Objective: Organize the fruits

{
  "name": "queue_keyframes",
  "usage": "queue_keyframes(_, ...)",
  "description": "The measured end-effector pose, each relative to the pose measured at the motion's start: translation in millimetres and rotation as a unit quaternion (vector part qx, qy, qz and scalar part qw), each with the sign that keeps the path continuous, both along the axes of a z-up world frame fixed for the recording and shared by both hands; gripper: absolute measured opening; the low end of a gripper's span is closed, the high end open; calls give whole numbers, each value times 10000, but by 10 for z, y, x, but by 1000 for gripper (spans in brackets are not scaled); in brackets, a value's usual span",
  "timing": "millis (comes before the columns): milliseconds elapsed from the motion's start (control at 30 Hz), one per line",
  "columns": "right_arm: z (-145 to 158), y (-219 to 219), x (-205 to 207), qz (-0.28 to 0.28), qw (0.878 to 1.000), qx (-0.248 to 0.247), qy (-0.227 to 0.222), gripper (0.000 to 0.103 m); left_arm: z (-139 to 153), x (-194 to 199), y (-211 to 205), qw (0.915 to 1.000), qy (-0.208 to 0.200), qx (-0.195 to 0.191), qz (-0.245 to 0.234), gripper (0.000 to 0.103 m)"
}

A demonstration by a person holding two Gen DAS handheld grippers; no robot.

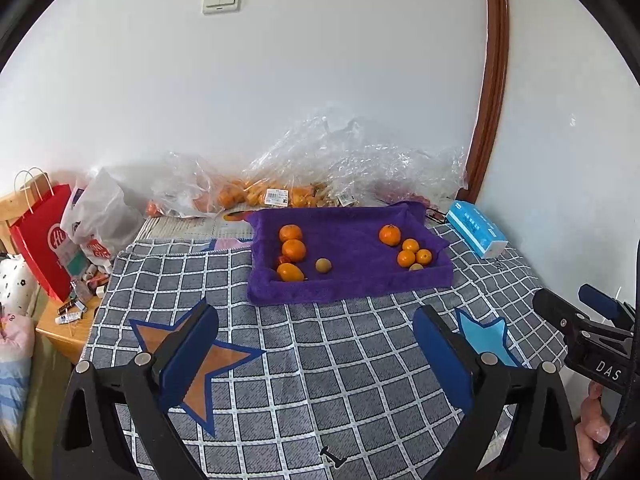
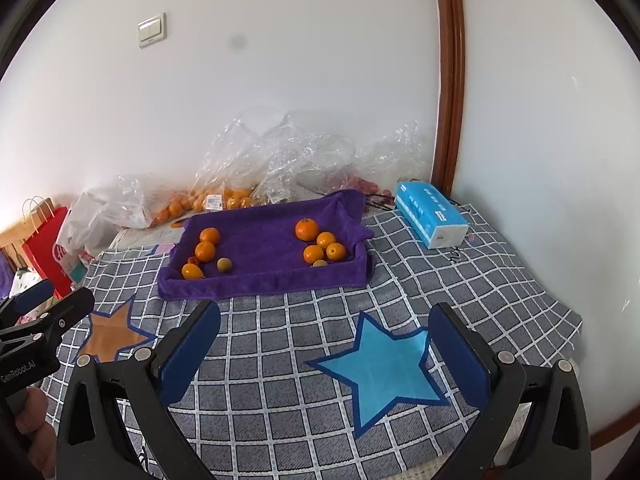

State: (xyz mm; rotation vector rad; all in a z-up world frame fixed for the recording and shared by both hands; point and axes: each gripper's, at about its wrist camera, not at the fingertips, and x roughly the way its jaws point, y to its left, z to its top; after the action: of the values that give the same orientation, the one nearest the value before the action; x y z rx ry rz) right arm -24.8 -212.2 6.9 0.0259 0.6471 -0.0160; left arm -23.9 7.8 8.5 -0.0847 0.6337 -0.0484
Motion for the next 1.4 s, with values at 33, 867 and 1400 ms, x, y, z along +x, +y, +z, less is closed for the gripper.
queue_keyframes(33, -1, -10, -16, -20, 10000, 1, 21, 102, 3, -17, 2, 10000, -18, -28, -4, 98)
queue_keyframes(867, 48, -78, -163, -101, 9999, -48, -74, 102, -31, -65, -50, 10000, 52, -68, -5, 98)
queue_keyframes(1400, -4, -106, -168, -84, 10000, -19, -36, 102, -29, -47, -54, 10000, 80, -55, 8, 98)
